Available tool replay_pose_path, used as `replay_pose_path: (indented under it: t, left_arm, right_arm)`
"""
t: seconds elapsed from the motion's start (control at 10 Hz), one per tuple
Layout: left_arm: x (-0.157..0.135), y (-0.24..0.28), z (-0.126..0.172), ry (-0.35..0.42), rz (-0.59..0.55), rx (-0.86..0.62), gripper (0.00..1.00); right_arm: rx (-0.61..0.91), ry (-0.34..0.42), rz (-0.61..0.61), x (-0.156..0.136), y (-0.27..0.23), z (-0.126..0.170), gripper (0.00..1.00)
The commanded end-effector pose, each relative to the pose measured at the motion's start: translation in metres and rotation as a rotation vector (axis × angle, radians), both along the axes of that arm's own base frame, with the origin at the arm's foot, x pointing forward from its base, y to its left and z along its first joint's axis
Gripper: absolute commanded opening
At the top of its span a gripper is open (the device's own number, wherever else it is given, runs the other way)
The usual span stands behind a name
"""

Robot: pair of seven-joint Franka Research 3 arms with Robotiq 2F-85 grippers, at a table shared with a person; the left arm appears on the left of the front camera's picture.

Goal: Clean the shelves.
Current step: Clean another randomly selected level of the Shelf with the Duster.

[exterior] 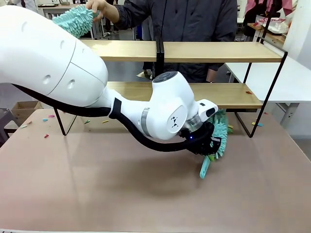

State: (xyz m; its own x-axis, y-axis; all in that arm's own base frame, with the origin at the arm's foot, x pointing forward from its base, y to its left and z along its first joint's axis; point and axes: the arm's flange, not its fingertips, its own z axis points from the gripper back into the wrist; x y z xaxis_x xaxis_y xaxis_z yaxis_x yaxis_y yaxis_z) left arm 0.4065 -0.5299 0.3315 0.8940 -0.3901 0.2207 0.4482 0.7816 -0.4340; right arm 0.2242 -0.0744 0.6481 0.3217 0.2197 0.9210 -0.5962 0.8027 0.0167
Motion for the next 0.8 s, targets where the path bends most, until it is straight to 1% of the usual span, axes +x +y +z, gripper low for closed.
replay_pose_path:
  t: [0.0,0.2,0.3,0.5,0.6,0.7]
  left_arm:
    - [-0.001,-0.002,0.005,0.027,-0.179,0.037,0.0]
    - [-0.008,0.003,0.01,0.062,-0.321,0.049,0.0]
    - [-0.013,0.012,0.014,0.022,-0.367,0.08,0.0]
    - [-0.027,0.041,0.029,0.034,-0.519,0.039,0.0]
    - [-0.039,0.054,0.032,0.077,-0.619,0.03,0.0]
    - [-0.05,0.068,0.035,0.126,-0.734,-0.022,0.0]
  right_arm:
    - [0.007,-0.005,0.01,0.0,0.0,0.0,1.0]
    - [0.007,-0.005,0.01,0.0,0.0,0.0,1.0]
    - [0.007,-0.005,0.01,0.0,0.0,0.0,1.0]
    - [0.007,-0.005,0.01,0.0,0.0,0.0,1.0]
    - [0.007,-0.005,0.01,0.0,0.0,0.0,1.0]
    - [0.007,-0.005,0.01,0.0,0.0,0.0,1.0]
